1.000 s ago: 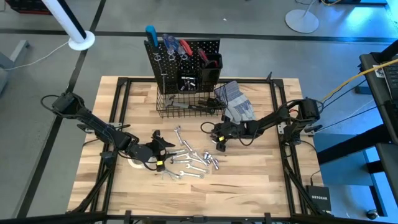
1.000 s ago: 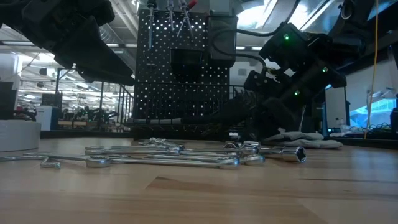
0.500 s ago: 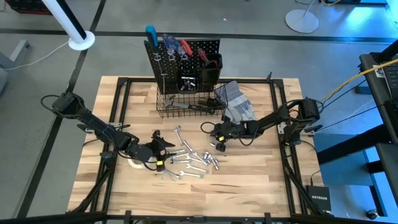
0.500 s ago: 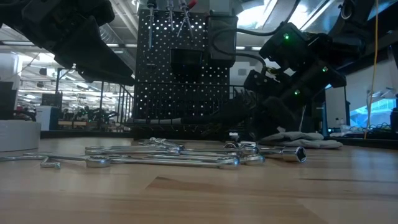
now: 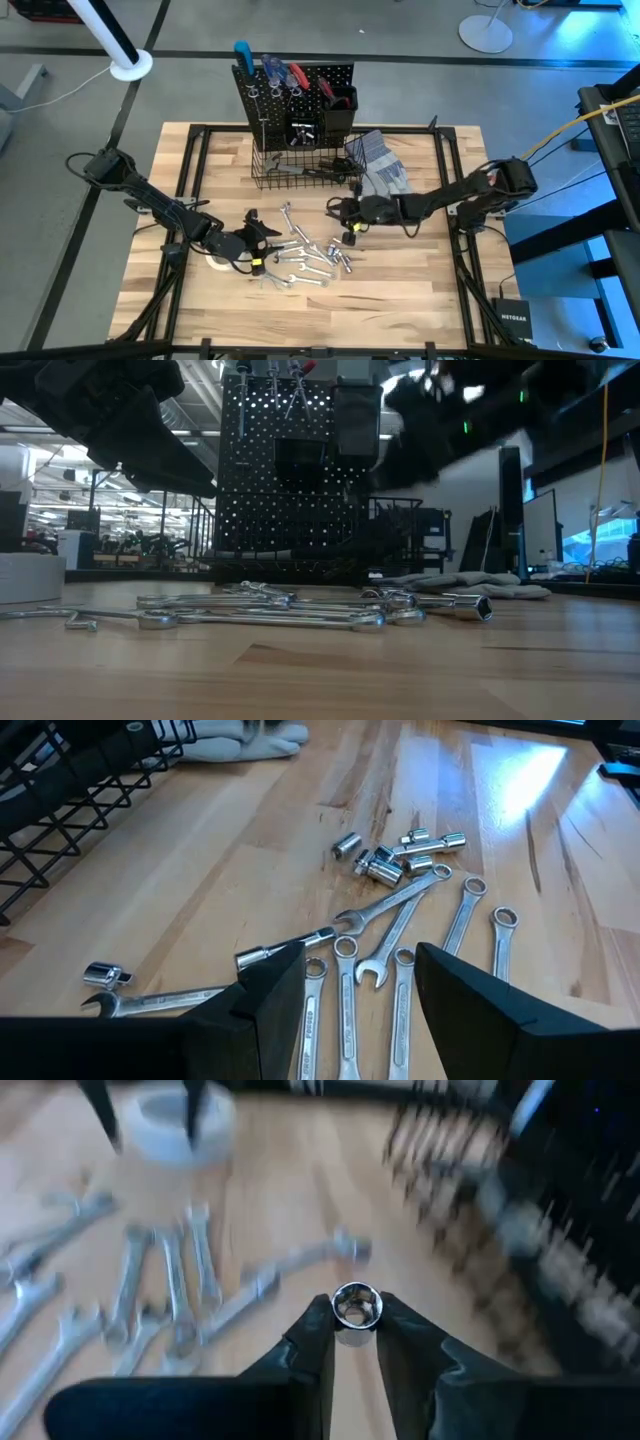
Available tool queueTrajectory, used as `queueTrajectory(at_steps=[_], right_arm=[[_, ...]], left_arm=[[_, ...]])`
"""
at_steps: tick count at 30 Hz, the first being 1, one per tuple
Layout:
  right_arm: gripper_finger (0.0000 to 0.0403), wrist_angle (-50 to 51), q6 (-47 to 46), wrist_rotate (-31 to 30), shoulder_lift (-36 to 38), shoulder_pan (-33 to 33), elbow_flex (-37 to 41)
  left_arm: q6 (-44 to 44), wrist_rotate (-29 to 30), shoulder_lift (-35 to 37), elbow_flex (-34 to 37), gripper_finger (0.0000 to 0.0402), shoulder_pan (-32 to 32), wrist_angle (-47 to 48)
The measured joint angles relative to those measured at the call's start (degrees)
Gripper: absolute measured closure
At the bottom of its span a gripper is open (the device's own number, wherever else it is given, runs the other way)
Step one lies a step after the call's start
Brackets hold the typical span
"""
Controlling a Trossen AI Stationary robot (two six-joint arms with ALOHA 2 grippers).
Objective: Hang tools onto peg board
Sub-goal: Put the socket wrench into the left black bin on the peg board
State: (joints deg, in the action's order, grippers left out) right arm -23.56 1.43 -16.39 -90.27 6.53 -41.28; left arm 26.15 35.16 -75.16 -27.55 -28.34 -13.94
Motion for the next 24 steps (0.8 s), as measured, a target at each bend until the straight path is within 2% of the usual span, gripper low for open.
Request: queueTrajectory(at_steps=[4, 9, 18, 24], right_arm=[[0.0335, -0.2, 6.62, -7.7, 0.1, 2.67, -6.38], [0.0333, -0.26, 14.24, -12.66, -1.49, 2.59, -15.54], [0.0332, 0.06, 21.2, -14.72, -5.66, -3.46, -28.71], [0.0332, 1.08, 21.22, -14.9, -8.65, -9.48, -32.61]], left_arm=[[0.02, 0.0, 0.0, 0.0, 0.0219, 0.01, 0.04], [-0.04, 0.0, 0.0, 0.0, 0.0219, 0.01, -0.05], [-0.66, 0.0, 0.0, 0.0, 0.0219, 0.01, -0.04], [-0.63, 0.0, -0.01, 0.0, 0.0219, 0.01, -0.2]])
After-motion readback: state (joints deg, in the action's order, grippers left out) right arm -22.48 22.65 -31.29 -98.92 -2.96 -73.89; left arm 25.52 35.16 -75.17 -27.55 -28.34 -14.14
